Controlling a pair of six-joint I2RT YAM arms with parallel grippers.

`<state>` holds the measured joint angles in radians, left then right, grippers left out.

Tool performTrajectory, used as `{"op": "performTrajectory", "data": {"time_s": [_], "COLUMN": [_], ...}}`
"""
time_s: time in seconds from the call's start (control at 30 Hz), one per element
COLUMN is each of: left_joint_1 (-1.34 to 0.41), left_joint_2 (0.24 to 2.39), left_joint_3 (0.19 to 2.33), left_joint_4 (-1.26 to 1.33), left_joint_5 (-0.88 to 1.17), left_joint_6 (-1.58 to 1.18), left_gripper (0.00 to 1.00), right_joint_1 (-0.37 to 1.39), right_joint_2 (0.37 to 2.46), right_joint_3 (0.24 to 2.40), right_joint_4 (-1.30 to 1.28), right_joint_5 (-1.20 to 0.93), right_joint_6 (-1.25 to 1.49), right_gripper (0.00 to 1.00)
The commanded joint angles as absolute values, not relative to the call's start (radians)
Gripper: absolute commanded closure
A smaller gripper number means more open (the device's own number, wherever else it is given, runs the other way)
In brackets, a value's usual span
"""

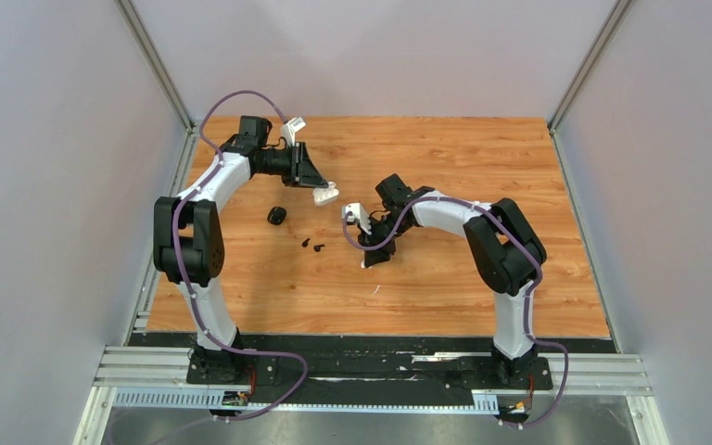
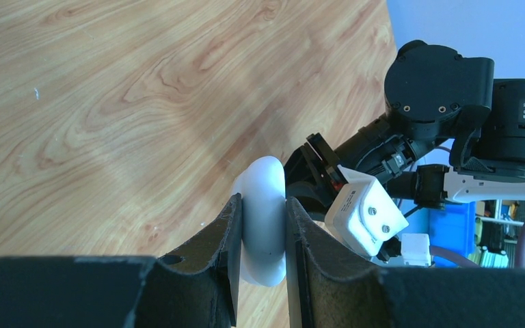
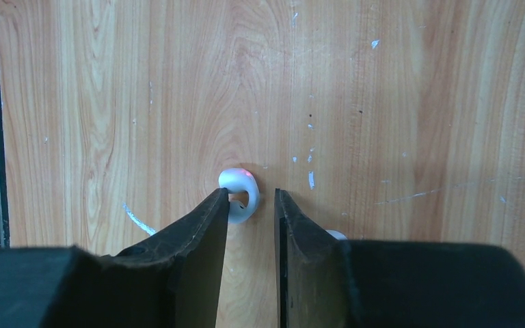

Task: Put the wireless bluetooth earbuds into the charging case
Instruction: Pick up the right earbud from the center of the board.

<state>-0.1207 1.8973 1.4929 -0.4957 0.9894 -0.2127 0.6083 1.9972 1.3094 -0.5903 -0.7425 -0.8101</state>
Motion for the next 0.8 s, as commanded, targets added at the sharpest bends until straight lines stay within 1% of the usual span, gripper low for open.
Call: {"op": "performTrajectory", "data": {"time_s": [0.0,0.33,0.47,0.63,0.77], "left_joint_1": [-0.114,-0.115,-0.115,-0.115,-0.115], "left_joint_2": [1.879,1.876,1.875,1.867,1.862], "left_joint_3": [1.489,1.481,1.477,1.470,1.463], "left_joint_4": [-0.469,-0.462,-0.460,-0.459,-0.456], "left_joint_5": [1.020,1.021,1.024,1.024,1.023], "left_joint_6": [-0.227,-0.230,-0.230,-0.230,-0.229], "left_gripper": [1.00,1.00,1.00,1.00,1.00], "right_joint_1": [0.616,0.617,0.618,0.618,0.618], "right_joint_2": [1.996,2.003,2.004,1.982,1.963], "right_joint_3": [1.291,1.295,1.310,1.320,1.320], "right_joint_4": [-0.595,-0.609,-0.621,-0.627,-0.638], "right_joint_5": [-0.695,-0.710,-0.713,-0.719,-0.731], "right_joint_6": [-0.809,-0.798,-0.798,-0.798,-0.806], "right_gripper": [0.70,0.73,0.84,0.91,1.00]}}
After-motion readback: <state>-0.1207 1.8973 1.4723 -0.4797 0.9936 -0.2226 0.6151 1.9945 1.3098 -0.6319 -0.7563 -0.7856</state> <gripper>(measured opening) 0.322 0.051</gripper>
